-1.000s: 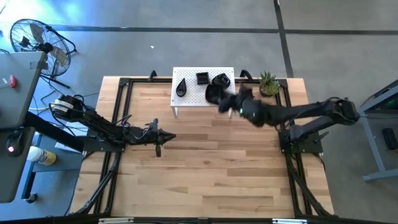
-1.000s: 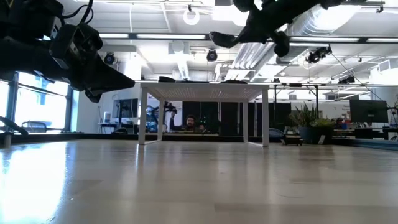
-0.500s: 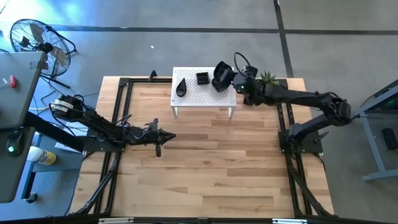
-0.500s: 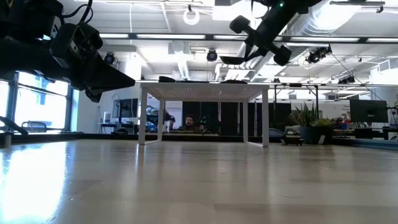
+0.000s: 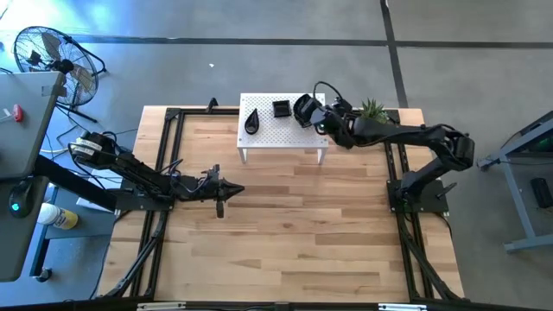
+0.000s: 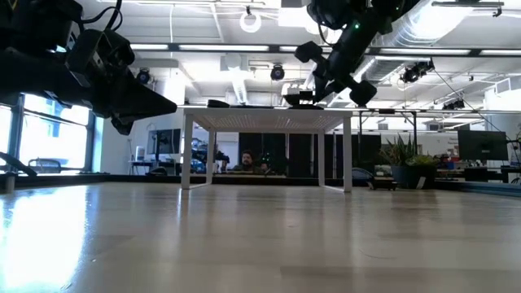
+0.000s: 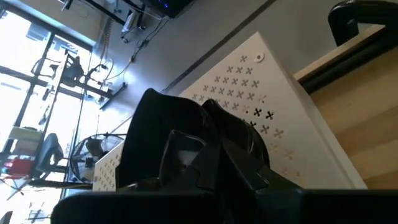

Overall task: Pick & Place Mini shaped plates
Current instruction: Stack the leaf shaped bowl on top of the leaf shaped bowls on the shelf

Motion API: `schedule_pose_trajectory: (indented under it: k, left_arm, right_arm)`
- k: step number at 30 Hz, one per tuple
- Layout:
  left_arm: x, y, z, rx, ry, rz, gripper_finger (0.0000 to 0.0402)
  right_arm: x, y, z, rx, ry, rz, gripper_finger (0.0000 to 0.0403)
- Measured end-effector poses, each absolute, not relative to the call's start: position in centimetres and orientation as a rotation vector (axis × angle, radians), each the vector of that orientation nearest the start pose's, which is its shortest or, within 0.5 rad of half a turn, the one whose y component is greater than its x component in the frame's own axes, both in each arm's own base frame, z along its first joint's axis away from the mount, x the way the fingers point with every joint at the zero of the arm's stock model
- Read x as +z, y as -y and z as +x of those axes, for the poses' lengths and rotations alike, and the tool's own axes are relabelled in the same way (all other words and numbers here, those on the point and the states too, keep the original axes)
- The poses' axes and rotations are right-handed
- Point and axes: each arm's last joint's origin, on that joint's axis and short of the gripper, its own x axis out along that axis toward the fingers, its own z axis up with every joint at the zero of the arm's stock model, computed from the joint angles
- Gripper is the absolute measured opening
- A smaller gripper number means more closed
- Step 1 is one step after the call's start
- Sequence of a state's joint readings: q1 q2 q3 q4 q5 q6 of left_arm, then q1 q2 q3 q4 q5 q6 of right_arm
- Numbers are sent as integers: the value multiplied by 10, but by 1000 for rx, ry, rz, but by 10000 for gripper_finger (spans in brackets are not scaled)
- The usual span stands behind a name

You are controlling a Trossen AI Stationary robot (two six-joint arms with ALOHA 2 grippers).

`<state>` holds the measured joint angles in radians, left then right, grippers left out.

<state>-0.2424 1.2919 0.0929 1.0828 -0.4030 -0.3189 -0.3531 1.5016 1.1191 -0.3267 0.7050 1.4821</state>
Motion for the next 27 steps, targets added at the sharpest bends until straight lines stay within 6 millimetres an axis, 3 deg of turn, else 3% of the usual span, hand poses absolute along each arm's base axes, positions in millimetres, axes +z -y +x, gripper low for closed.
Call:
schedule_pose_trajectory:
  k: [8,21,27]
  left_arm:
    - [140,34,183,176,-84,-281,1]
    - [139,34,183,175,-93,-279,1]
    - [139,34,183,175,-93,-279,1]
  right_arm:
    - [270,128,292,-1351,145,1127,19]
    - [271,128,290,-1335,50,1042,100]
    - [277,129,285,-1296,-41,962,66]
